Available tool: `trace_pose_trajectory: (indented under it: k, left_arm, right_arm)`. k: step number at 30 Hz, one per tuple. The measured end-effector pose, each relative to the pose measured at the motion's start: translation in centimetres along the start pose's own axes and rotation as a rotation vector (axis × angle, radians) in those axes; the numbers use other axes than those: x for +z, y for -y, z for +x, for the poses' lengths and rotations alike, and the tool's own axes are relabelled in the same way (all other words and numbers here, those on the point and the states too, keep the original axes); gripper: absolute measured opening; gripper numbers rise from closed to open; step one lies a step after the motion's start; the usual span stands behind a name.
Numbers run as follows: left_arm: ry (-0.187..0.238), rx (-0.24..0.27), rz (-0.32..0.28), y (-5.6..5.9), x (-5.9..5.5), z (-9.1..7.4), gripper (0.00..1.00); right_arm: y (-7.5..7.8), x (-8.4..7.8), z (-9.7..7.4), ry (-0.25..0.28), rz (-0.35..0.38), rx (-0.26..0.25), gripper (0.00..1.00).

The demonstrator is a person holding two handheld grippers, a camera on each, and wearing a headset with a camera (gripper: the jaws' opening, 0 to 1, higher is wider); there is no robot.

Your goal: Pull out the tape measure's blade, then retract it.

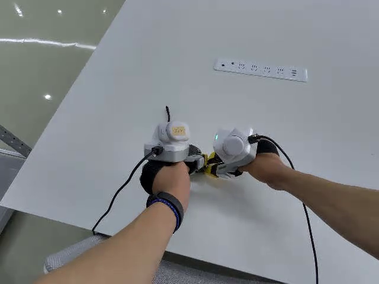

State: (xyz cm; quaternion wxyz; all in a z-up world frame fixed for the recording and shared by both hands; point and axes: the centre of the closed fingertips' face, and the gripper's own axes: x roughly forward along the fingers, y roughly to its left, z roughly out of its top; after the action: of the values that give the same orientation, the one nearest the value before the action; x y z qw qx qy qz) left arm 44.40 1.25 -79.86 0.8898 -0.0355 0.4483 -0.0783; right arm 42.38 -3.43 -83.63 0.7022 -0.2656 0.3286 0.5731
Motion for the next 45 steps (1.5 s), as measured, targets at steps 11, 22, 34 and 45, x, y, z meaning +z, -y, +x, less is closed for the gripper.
trace_pose_trajectory:
  k: [11, 22, 34, 45]
  left_arm:
    - [0.018, -0.031, -0.023, -0.2, 0.3, -0.5, 0.59]
    - [0.050, -0.076, 0.008, -0.4, 1.4, -1.5, 0.57]
    - [0.057, -0.103, 0.039, -0.7, 1.6, -2.2, 0.57]
    - [0.085, -0.175, 0.196, -2.6, 2.1, -4.3, 0.57]
  right_arm:
    - [0.3, 0.0, -0.3, 0.014, 0.050, -0.035, 0.23]
    - [0.5, -0.3, -1.5, 0.020, 0.110, -0.060, 0.26]
    - [0.8, -0.5, -2.4, 0.031, 0.149, -0.086, 0.30]
    - [1.3, -0.8, -5.4, 0.074, 0.230, -0.153, 0.36]
